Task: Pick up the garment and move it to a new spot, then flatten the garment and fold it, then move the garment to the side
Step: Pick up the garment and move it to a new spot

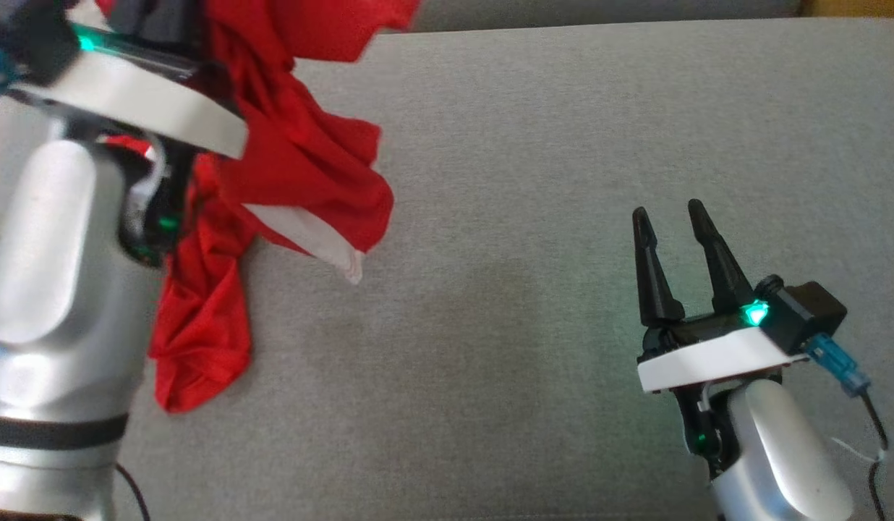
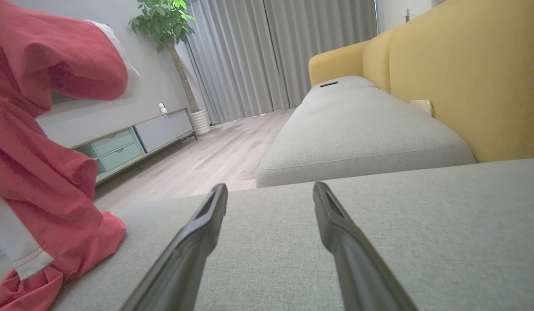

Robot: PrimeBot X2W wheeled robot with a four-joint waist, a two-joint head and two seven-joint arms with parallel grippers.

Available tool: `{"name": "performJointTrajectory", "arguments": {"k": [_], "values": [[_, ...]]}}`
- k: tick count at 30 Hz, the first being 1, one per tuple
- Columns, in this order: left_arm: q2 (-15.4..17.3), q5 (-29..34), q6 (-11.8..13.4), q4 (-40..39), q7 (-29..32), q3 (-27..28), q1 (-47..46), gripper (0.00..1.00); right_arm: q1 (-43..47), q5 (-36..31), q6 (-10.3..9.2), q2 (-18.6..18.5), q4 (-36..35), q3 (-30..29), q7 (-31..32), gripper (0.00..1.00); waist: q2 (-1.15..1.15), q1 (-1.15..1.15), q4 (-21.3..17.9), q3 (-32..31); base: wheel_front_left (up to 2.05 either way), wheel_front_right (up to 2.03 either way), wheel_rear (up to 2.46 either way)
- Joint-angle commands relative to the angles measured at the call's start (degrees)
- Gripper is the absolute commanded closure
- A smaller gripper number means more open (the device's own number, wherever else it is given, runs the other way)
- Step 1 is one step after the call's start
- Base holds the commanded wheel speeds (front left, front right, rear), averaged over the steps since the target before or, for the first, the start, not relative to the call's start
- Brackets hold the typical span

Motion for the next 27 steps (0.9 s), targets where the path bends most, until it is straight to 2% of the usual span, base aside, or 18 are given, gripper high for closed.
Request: {"name": "performJointTrajectory", "arguments": {"k": [1, 8, 9, 11, 16, 20, 21, 22, 27], "values": [[0.6, -0.3, 0.4, -3.0, 0.6, 1.1, -1.9, 1.0, -1.3, 0.6, -0.04, -0.1, -1.9, 1.1, -0.6, 0.0, 0.0, 0.0, -1.2, 0.1, 0.0, 0.0, 0.0], [-5.4, -0.4, 1.4, -4.5, 1.7, -3.6, -1.6, 1.0, -3.0, 1.4, -0.04, -0.1, -2.7, 1.2, -0.6, 0.0, 0.0, 0.0, -7.4, 2.3, 0.0, 0.0, 0.0], [-5.4, -0.4, 1.4, -4.5, 1.7, -3.6, -1.6, 1.0, -3.0, 1.4, -0.04, -0.1, -2.7, 1.2, -0.6, 0.0, 0.0, 0.0, -7.4, 2.3, 0.0, 0.0, 0.0], [-6.8, 0.4, 1.8, -3.7, 1.6, -5.1, -2.0, 1.0, -3.6, 1.8, -0.04, -0.1, -3.0, 1.4, -0.6, 0.0, 0.0, 0.0, -9.7, 3.2, 0.0, 0.0, 0.0], [-9.8, 1.5, 2.8, 0.4, 0.6, -7.5, -3.8, 1.0, -4.6, 2.9, -0.04, -0.1, -3.7, 1.5, -0.6, 0.0, 0.0, 0.0, -15.6, 5.2, 0.0, 0.0, 0.0], [-11.0, 0.8, 3.4, 7.5, -0.3, -7.6, -5.7, 1.0, -5.3, 3.5, -0.04, -0.1, -4.2, 1.6, -0.6, 0.0, 0.0, 0.0, -19.6, 6.8, 0.0, 0.0, 0.0], [-11.1, 1.1, 3.5, 9.5, -1.0, -7.7, -6.3, 0.37, -5.4, 3.7, -0.04, -0.1, -4.3, 1.5, -0.6, 0.0, 0.0, 0.0, -20.4, 7.2, 0.0, 0.0, 0.0], [-11.3, 1.2, 3.4, 11.8, -1.4, -7.8, -6.8, 0.0, -5.6, 3.9, -0.04, -0.1, -4.4, 1.4, -0.6, 0.0, 0.0, 0.0, -20.8, 7.4, 0.0, 0.0, 0.0], [-11.5, 1.7, 3.3, 20.5, -4.9, -7.5, -9.5, 0.0, -5.5, 3.9, -0.04, -0.1, -4.6, 0.7, -0.6, 0.0, 0.0, 0.0, -20.8, 7.5, 0.0, 0.0, 0.0]]}}
